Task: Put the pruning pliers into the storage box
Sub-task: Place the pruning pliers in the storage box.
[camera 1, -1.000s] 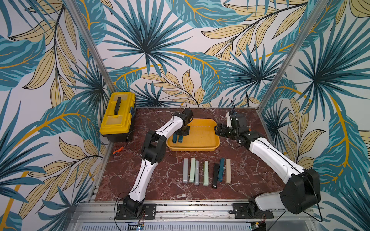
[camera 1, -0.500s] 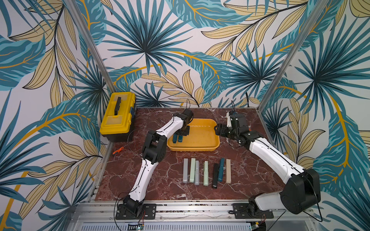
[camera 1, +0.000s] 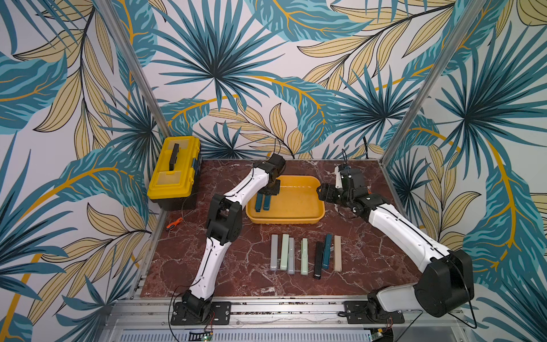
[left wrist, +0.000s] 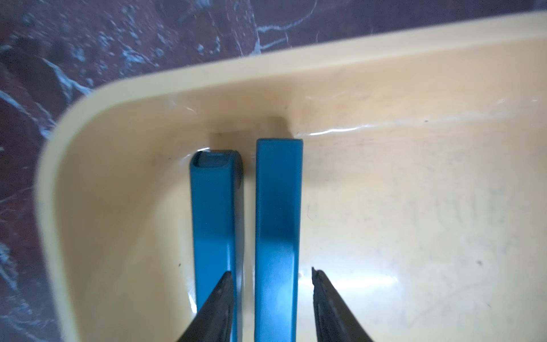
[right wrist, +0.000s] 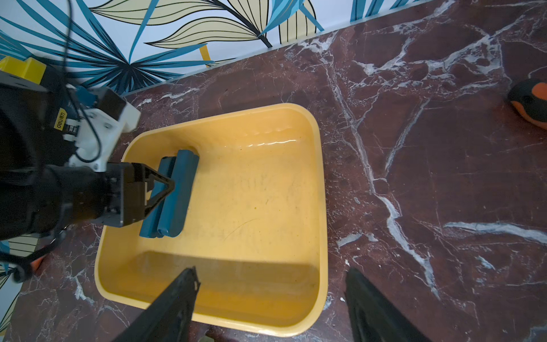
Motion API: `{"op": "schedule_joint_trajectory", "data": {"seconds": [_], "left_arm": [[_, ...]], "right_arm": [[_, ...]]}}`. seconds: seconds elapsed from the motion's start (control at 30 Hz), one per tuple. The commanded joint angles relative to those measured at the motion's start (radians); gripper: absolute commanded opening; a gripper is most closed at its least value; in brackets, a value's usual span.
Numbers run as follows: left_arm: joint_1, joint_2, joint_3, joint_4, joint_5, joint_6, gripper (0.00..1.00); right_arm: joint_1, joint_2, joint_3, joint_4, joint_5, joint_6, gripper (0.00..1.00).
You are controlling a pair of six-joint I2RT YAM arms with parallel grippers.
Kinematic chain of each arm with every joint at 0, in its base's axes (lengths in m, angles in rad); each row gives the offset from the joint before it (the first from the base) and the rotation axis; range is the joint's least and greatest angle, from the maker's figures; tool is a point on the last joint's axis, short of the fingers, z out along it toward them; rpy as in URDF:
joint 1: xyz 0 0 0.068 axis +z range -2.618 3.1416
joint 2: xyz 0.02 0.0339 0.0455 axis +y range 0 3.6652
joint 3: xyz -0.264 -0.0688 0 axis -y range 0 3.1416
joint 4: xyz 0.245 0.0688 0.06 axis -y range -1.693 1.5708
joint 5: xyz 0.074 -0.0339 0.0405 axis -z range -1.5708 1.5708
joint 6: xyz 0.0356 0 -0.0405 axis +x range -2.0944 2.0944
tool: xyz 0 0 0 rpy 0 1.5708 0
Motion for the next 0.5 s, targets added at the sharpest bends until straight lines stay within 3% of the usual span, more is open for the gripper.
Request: {"op": "schedule_joint_trajectory", "data": {"seconds": [0.0,0.27,0.47], "left_arm": [[-0.005,-0.108,0.036,-0.04,-0.015,-0.003,0.46],[-0.022,-0.289,-0.009,-0.128,-0.012,0.01,0.51],[-0.071,-0.5,-0.265,-0.143,0.013,-0.035,0.51]], "right_arm": [[0.005,-0.033,0.012,-0.043,0.007,-0.024,0.8],[0.012,-0.071,0.035,-0.069,0.004,-0.044,0.8],[0.024,-0.086,0.054,-0.093,0.009,-0.045,0.8]]}}
